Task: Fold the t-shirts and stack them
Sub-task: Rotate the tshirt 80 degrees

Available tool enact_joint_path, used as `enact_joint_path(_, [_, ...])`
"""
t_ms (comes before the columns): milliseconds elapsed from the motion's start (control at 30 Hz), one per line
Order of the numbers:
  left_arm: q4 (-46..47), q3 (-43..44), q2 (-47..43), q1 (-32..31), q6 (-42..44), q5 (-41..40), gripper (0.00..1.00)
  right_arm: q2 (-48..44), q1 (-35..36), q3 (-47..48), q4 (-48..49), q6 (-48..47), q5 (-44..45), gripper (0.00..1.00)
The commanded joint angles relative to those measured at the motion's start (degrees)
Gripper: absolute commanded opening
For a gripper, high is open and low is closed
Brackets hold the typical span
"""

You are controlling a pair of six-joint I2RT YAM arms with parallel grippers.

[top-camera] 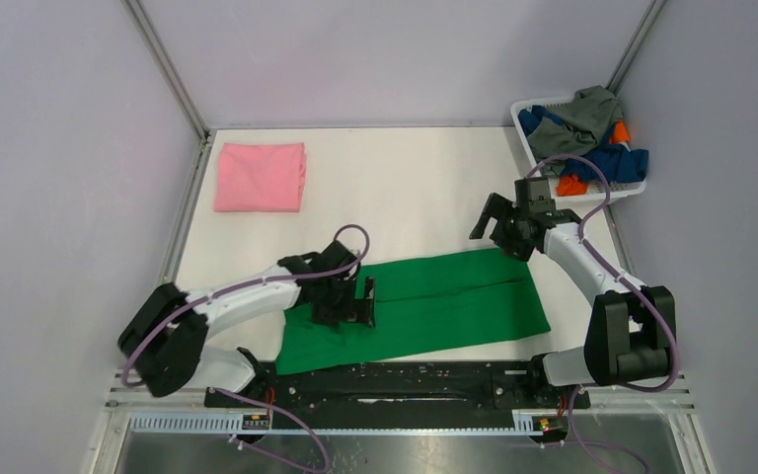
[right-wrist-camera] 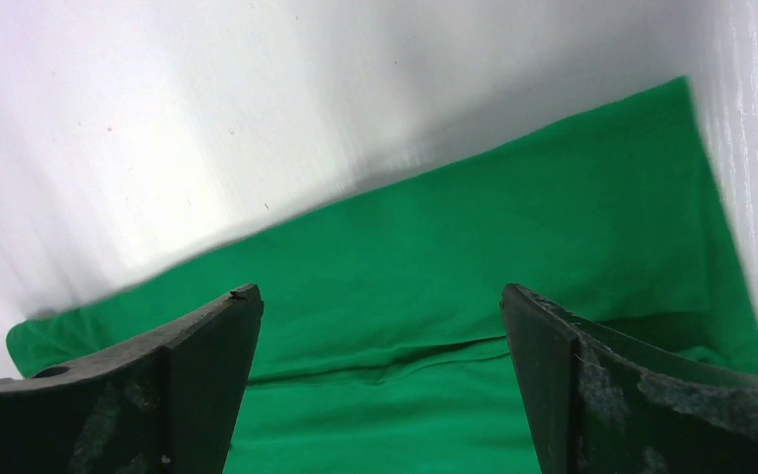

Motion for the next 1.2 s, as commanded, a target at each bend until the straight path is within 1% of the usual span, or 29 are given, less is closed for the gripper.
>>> enact_joint_path(0, [-12.29,-5.37,-11.28,-0.28,-6.29,-2.44,0.99,0.71,0.30,-0.22,-0.41,0.53,2.18,0.99])
enact_joint_path(67, [-16.55,-5.64,-17.12,-0.46,-9.02,-2.74,0.99,0.97,0.34,-0.65,-0.40,0.45,2.72,0.99])
enact_joint_path(167, [-21.38,-3.86,-24.74,-0.56,-12.40,-4.37,0.99,1.26,0.59,-1.13,-0.30,0.36,3.41,1.00])
enact_joint_path(267, [-20.01,-2.57,-28.19,-0.46,-14.09,-5.41,0.99,1.73,1.65,-1.03,0.01,-0.18,3.08,0.99])
enact_joint_path(300, [-18.47,-2.34,-28.15,-0.28,-14.30,-6.53,0.99,2.00,2.15,-0.92,0.17,-0.44,3.14,0.99])
enact_joint_path(367, [-13.59,-1.22,-25.16,1.14,-13.34,-7.99,0.99,2.72,3.54,-0.51,0.11,-1.18,3.14,1.00])
enact_joint_path(467, [-4.30,2.94,-16.12,2.50,-10.60,-5.76,0.99,3.64,4.77,-0.11,-1.06,-1.57,3.06,0.99])
enact_joint_path(500, [-2.58,4.99,-12.11,2.47,-9.48,-4.89,0.99,3.82,5.00,-0.29,-1.28,-1.60,3.18,0.99])
enact_joint_path(567, [-3.87,9.59,-3.90,2.49,-8.46,-4.50,0.99,4.07,5.14,-0.74,-1.57,-1.50,3.29,0.99])
enact_joint_path(633, [-6.16,12.07,3.02,2.76,-8.40,-6.32,0.99,4.68,5.13,-1.39,-1.37,-1.10,3.60,1.00])
enact_joint_path(700, [-4.72,12.19,8.27,5.13,-9.63,-7.52,0.99,6.14,5.15,-1.62,-1.37,-0.95,2.70,0.99])
enact_joint_path(800, [0.65,12.94,14.87,10.17,-11.87,-5.71,0.99,8.98,5.13,-1.60,-1.37,-0.42,0.65,1.00])
enact_joint_path(833, [1.92,14.13,17.31,11.72,-11.57,-4.10,0.99,9.93,5.13,-1.60,-1.34,-0.28,-0.23,1.00])
enact_joint_path(867, [2.86,16.50,19.72,12.88,-11.25,-4.12,0.99,10.85,5.13,-1.51,-1.46,-0.33,-1.02,0.99])
enact_joint_path(933, [3.20,22.22,25.91,14.74,-10.00,-4.46,0.99,12.12,5.22,-1.30,-2.50,-0.44,-2.16,0.99])
enact_joint_path(1033, [2.69,34.80,35.08,17.54,-8.38,-4.00,0.99,11.72,6.05,-2.49,-4.06,-0.93,-4.11,0.99])
enact_joint_path(1133, [1.07,52.75,45.85,19.28,-5.48,-4.18,0.99,8.85,7.63,-5.73,-6.01,-2.04,-6.35,0.99])
enact_joint_path(1167, [0.01,60.78,50.05,19.70,-4.60,-3.51,0.99,7.65,8.47,-6.85,-6.72,-3.15,-7.72,1.00])
